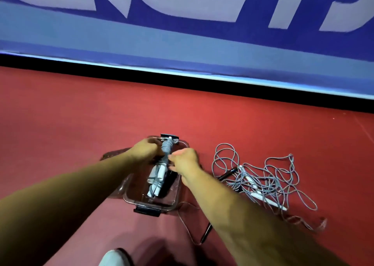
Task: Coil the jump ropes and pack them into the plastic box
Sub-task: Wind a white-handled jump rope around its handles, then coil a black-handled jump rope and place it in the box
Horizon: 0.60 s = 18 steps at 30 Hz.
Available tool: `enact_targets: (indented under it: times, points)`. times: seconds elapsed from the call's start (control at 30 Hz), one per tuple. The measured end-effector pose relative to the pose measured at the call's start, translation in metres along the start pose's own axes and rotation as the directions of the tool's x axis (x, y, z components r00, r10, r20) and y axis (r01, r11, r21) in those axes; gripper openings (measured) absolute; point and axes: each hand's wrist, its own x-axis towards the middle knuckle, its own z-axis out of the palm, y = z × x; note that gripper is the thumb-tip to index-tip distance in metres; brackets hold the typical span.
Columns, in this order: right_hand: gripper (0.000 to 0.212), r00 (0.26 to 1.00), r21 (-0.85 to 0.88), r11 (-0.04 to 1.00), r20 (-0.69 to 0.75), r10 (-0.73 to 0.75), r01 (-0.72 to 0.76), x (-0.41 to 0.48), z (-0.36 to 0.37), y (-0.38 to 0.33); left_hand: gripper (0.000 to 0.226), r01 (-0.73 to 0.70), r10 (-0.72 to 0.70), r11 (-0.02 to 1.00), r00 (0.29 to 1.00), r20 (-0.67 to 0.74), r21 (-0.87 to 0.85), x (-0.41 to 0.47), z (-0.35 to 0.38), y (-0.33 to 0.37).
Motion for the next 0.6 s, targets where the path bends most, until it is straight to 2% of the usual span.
enact_targets:
  times: [0.07,0.17,0.3,0.37,0.43,0.5,0.57,0.6]
  points:
    - [0.029,0.998,-0.016,0.998,-0.012,0.065,-0.065,0.019,0.007,0.023,0.024,0.043,-0.042,0.998,0.999,-0.031,0.046,0.019,0.003,-0.024]
    - [0.021,0.996,-0.143,0.985,-0.025,0.090,-0.093,0.059,0.015,0.060,0.031,0.093,-0.090,0.995,0.992,-0.087,0.031,0.045,0.007,-0.059]
    - [0.008,0.983,-0.435,0.897,0.114,0.147,-0.083,0.068,0.008,0.058,0.025,0.144,-0.153,0.985,0.984,-0.095,-0.095,0.070,0.010,-0.102]
    - [0.024,0.976,-0.486,0.871,0.144,0.163,-0.074,0.071,-0.001,0.055,0.023,0.176,-0.187,0.970,0.981,-0.051,-0.169,0.078,0.010,-0.112]
    - [0.027,0.959,-0.390,0.915,0.202,0.197,-0.106,0.072,-0.017,0.052,0.016,0.146,-0.151,0.983,0.988,-0.038,-0.114,0.086,0.008,-0.116]
    - [0.020,0.947,-0.194,0.970,0.258,0.193,-0.145,0.071,-0.041,0.044,0.012,0.061,-0.062,0.998,0.997,-0.049,-0.023,0.088,0.009,-0.110]
    - [0.020,0.968,-0.079,0.985,0.187,0.167,-0.154,0.077,-0.071,0.038,0.018,-0.077,0.085,0.993,0.992,-0.097,0.085,0.085,0.016,-0.097]
    - [0.018,0.981,-0.099,0.985,0.115,0.154,-0.143,0.078,-0.088,0.038,0.020,-0.153,0.170,0.977,0.980,-0.106,0.148,0.082,0.028,-0.088]
